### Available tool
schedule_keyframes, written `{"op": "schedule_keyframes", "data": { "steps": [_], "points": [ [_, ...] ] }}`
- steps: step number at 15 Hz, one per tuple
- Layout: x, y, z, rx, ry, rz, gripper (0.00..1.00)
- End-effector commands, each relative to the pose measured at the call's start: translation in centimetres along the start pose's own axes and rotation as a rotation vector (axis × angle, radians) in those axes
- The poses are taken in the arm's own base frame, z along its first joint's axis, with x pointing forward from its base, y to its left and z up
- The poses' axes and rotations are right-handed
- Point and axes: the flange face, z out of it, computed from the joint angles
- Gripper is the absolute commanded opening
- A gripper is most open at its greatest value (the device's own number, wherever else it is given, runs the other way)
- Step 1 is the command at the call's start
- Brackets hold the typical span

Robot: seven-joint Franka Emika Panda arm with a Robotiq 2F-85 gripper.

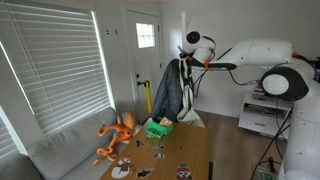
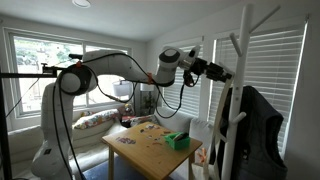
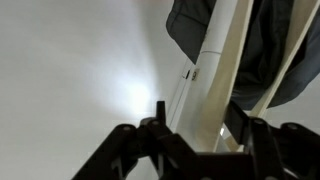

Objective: Pick up the white tote bag from the coat hanger stand and put it on the table

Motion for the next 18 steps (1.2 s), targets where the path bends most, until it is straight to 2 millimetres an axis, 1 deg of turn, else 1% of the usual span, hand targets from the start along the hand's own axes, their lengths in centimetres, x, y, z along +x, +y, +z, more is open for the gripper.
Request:
{"op": "schedule_keyframes", "data": {
  "steps": [1,4,5,6,10,12,14,15,18],
  "points": [
    [0.5,0.6,0.6,-0.012,0.01,0.034,0.33],
    [0.5,0.8,0.5,-0.015,0.012,0.039,0.11],
    [0.5,0.8,0.5,-0.016,0.015,0.04,0.05],
    [0.6,0.9,0.4,-0.017,0.019,0.042,0.01],
    [0.9,1.1,0.1,-0.016,0.026,0.059,0.01],
    [1.8,1.6,-0.8,-0.012,0.059,0.072,0.01],
    [3.5,2.4,-2.4,-0.002,0.122,0.079,0.01],
    [4.6,2.8,-3.6,0.012,0.16,0.082,0.01],
    [7.0,3.1,-6.8,0.064,0.272,0.067,0.01]
  ]
}}
